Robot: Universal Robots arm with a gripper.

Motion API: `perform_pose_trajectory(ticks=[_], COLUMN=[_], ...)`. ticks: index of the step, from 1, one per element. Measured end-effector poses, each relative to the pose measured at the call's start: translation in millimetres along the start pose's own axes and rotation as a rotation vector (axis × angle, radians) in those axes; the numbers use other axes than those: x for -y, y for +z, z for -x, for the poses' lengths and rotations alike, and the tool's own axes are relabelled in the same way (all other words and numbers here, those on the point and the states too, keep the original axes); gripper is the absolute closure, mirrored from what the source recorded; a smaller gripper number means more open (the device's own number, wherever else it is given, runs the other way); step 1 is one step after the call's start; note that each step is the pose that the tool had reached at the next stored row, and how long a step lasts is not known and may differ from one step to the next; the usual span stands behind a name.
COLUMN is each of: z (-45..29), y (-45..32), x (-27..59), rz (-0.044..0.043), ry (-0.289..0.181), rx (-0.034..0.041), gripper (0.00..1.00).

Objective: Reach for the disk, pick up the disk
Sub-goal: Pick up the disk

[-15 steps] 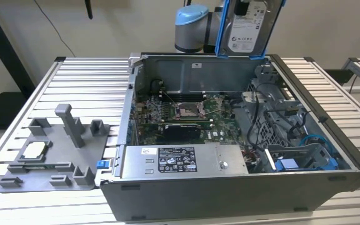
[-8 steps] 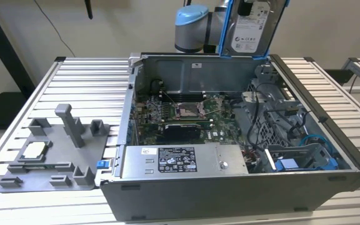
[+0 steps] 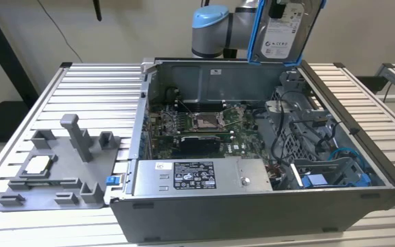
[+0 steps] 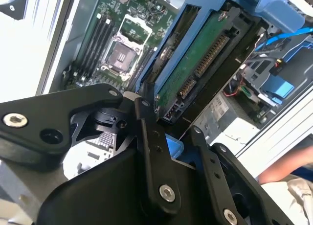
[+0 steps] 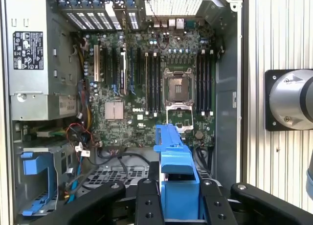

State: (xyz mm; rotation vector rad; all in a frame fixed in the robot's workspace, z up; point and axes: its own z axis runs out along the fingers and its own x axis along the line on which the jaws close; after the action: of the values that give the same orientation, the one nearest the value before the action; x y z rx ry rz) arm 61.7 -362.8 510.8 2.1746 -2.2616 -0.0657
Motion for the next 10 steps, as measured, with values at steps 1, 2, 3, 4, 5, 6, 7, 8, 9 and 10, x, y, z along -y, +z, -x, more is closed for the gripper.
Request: perform_pose_trajectory(ticks=[1, 2, 3, 4, 5, 6, 7, 8, 9, 10], z=[0.1, 0.2, 0.2, 0.3, 0.4, 0.5, 0.5, 0.6, 0.7, 0.7], y=[0.2, 0.4, 0.6, 0.6, 0.6, 0.7, 0.7, 0.8, 0.8, 0.8], x=[2.3, 4.4, 6.6, 8.8, 10.7, 12.7, 14.7, 16.5, 18.1, 19.4], rz=[0.0, 0.0, -0.0001, 0.0, 0.0, 0.0, 0.0, 0.0, 0.0, 0.0], ry=[0.0, 0.0, 0.0, 0.0, 0.0, 0.0, 0.0, 0.0, 0.0, 0.0], rx=[0.0001, 0.0002, 0.0004, 0.0003, 0.0001, 0.0002, 0.0001, 0.0002, 0.0002, 0.0003], gripper=[1.0, 1.0, 1.0, 1.0, 1.0, 1.0, 1.0, 1.0, 1.0, 1.0])
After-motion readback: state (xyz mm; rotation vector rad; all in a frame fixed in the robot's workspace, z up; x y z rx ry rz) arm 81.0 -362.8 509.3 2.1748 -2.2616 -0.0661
